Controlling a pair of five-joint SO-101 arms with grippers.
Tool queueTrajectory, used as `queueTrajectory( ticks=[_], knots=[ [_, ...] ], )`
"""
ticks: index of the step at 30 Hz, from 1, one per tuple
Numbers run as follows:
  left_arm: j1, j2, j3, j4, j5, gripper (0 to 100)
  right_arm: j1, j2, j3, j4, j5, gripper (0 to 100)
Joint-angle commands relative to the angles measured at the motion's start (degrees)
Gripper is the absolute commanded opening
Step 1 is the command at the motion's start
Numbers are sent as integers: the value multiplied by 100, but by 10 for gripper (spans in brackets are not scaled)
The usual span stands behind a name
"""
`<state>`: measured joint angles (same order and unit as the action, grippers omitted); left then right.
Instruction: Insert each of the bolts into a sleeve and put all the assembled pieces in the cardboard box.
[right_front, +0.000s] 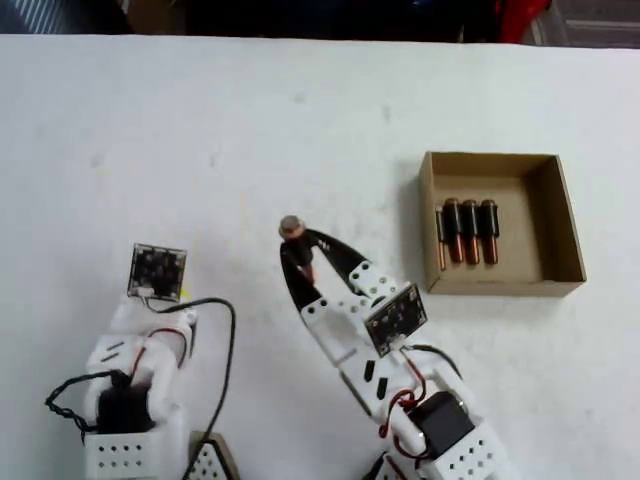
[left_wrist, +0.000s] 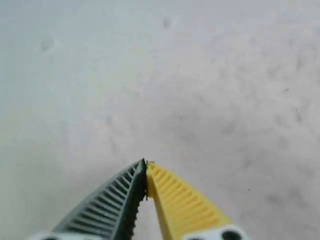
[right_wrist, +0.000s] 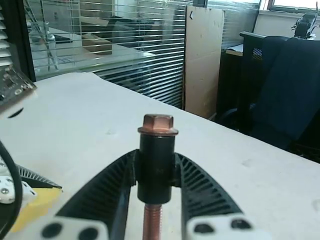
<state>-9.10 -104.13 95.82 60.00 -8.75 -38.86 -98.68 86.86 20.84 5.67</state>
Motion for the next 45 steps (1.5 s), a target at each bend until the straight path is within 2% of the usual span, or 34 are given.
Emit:
queueTrajectory(
  ticks=[1,8,12,19,24,29,32,40,45],
  knots=[
    [-13,-66,79,-26,-70,23,22,-119,-88,-13,79,17],
    [22,-66,114,220,-97,23,22,-119,26,-4,79,17],
    [435,-66,114,712,-70,23,48,-119,9,-4,79,17],
    [549,-57,114,1292,-62,23,743,-92,-132,57,79,16],
    [259,-57,114,1371,255,23,1042,-75,-870,1042,88,16],
    [-127,-57,114,1371,343,23,1648,-66,-1705,2185,97,16],
    [-382,-57,114,1371,352,23,2000,-66,-2040,2730,360,16],
    [-453,-48,114,1371,369,23,2888,-4,-2242,3116,853,16],
    [-453,-48,114,1371,492,23,3231,1015,-2637,3116,809,16]
  ],
)
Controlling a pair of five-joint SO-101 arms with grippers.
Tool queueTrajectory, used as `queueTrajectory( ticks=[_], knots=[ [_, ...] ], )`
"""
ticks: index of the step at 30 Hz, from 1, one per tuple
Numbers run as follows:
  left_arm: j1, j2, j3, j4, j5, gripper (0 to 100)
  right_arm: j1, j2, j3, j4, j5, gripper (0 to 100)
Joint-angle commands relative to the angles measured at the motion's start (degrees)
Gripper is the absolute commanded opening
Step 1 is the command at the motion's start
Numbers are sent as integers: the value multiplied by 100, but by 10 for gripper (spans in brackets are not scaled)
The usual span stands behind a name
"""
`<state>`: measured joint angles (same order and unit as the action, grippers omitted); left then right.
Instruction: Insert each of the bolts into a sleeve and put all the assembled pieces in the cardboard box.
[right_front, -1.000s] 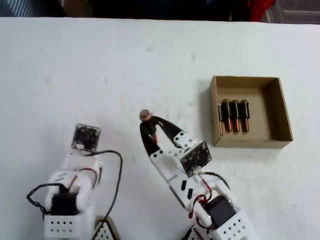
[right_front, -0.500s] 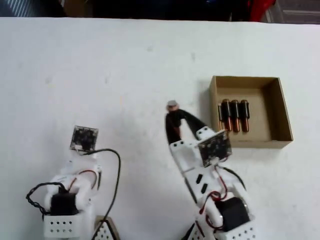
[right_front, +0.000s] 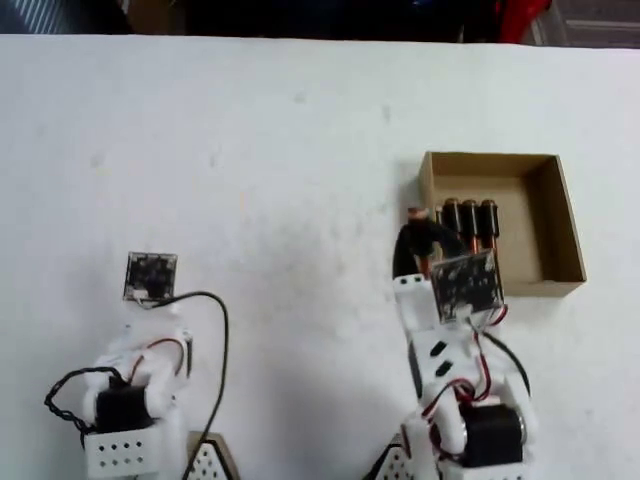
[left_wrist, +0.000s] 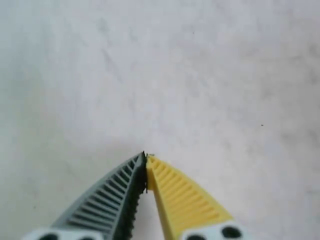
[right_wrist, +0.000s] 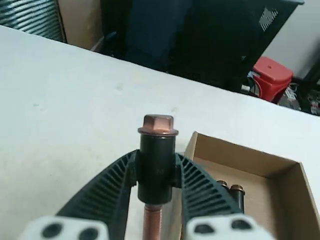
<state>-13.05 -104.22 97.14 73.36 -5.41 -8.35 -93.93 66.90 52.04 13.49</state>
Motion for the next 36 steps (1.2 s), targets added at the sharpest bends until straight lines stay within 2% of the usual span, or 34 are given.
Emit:
queueTrajectory(
  ticks=[1,9,15,21,28,36],
  knots=[
    [-57,-40,-18,18,246,23,224,840,-791,-4,26,16],
    [-57,-40,-9,18,290,23,892,3591,-2426,-4,26,16],
    [400,-40,-9,26,281,23,1305,5692,-3675,-4,62,16],
    [409,-40,-9,26,281,23,1631,7468,-4949,31,70,16],
    [409,-40,-9,26,281,23,2070,9692,-7007,989,70,16],
    [409,-40,-9,26,281,23,2624,11890,-8738,1182,79,16]
  ],
)
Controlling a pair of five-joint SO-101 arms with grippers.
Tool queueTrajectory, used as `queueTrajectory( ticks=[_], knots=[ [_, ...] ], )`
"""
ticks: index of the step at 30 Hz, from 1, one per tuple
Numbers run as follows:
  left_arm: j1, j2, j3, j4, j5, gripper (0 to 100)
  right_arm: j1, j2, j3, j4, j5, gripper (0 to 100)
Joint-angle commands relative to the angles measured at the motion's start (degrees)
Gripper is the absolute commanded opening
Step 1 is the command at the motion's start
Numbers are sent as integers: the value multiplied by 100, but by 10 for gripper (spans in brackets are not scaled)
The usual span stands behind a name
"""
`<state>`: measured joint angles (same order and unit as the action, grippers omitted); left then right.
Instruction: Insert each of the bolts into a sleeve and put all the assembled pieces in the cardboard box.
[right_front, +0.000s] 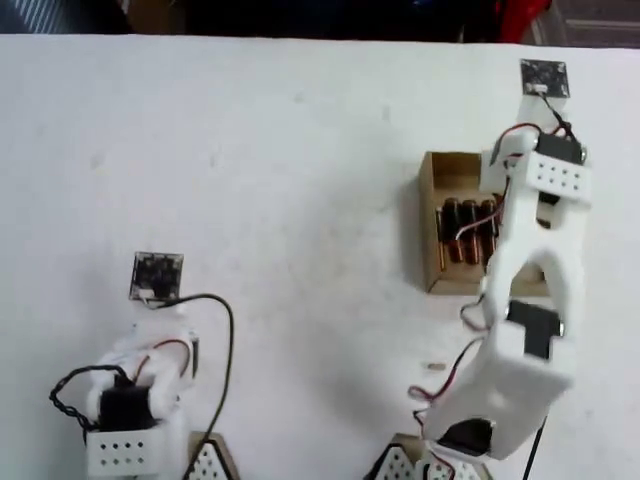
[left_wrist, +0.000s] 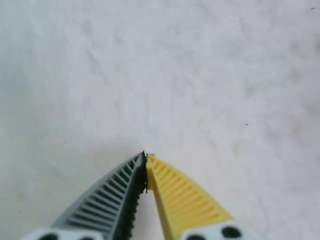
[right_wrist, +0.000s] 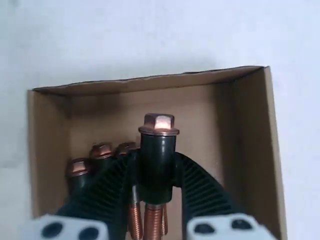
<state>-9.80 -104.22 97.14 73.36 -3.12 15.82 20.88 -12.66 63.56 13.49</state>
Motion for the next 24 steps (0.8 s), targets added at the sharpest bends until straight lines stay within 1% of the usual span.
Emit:
queueTrajectory(
  ticks=[1,5,13,17,19,21,24],
  knots=[
    [84,-40,-9,26,53,23,259,611,-949,40,141,16],
    [84,-40,-9,26,53,23,330,1385,-1547,488,818,16],
    [84,-40,-9,26,53,23,488,2404,-2382,963,888,18],
    [84,-40,-9,26,53,23,453,2651,-2541,1253,1292,19],
    [84,-40,-9,26,53,23,444,2668,-2576,1332,1371,19],
    [84,-40,-9,26,53,23,444,2651,-2576,1349,1389,51],
    [84,-40,-9,26,53,23,444,2580,-2576,1349,1371,164]
  ],
)
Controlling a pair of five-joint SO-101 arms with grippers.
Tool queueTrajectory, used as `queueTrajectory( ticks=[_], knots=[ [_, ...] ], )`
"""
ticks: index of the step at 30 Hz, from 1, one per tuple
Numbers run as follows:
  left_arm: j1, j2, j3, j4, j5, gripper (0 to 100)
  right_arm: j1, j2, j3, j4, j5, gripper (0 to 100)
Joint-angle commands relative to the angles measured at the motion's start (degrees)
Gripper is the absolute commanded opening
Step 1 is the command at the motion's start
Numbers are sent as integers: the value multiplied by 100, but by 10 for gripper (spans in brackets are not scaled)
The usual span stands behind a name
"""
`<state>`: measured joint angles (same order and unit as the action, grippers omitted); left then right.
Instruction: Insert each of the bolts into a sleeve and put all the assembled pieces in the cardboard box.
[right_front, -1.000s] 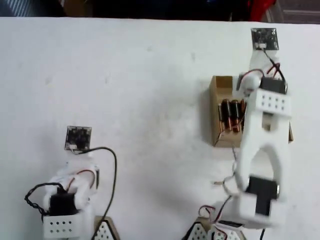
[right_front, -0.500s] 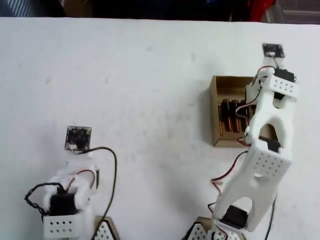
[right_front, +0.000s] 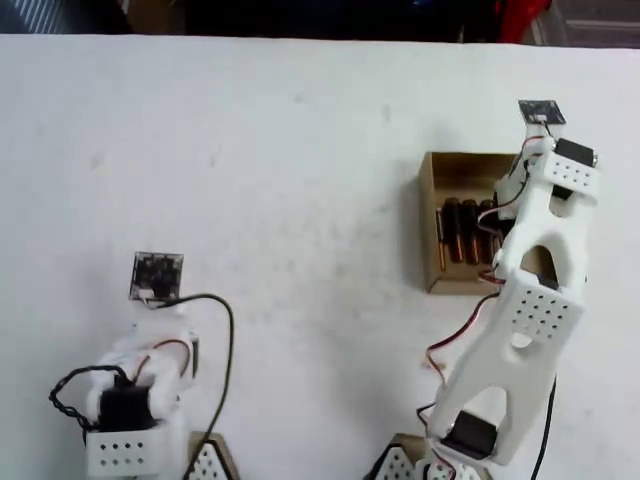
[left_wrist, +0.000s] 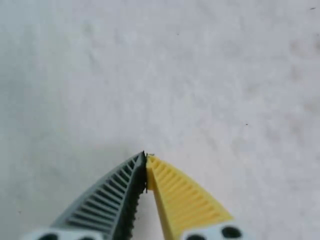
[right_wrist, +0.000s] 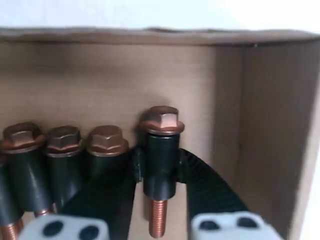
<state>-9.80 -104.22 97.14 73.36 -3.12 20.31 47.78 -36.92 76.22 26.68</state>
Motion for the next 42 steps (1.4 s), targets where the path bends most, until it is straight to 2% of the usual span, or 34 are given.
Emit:
queueTrajectory(
  ticks=[1,4,15,21,29,39,42],
  knots=[
    [84,-40,-9,26,53,23,-4,-154,-149,84,44,199],
    [84,-40,-9,26,53,23,-4,-321,-149,92,44,262],
    [84,-40,-9,26,53,23,-251,-1569,-141,629,35,251],
    [84,-40,-9,26,53,23,-646,-2378,-141,1059,0,187],
    [84,-40,-9,26,53,23,-1200,-3486,-141,1622,-712,46],
    [84,-40,-9,26,53,23,-2308,-4971,-88,2484,-747,31],
    [84,-40,-9,26,53,23,-2404,-5473,-88,2484,-1081,31]
  ],
)
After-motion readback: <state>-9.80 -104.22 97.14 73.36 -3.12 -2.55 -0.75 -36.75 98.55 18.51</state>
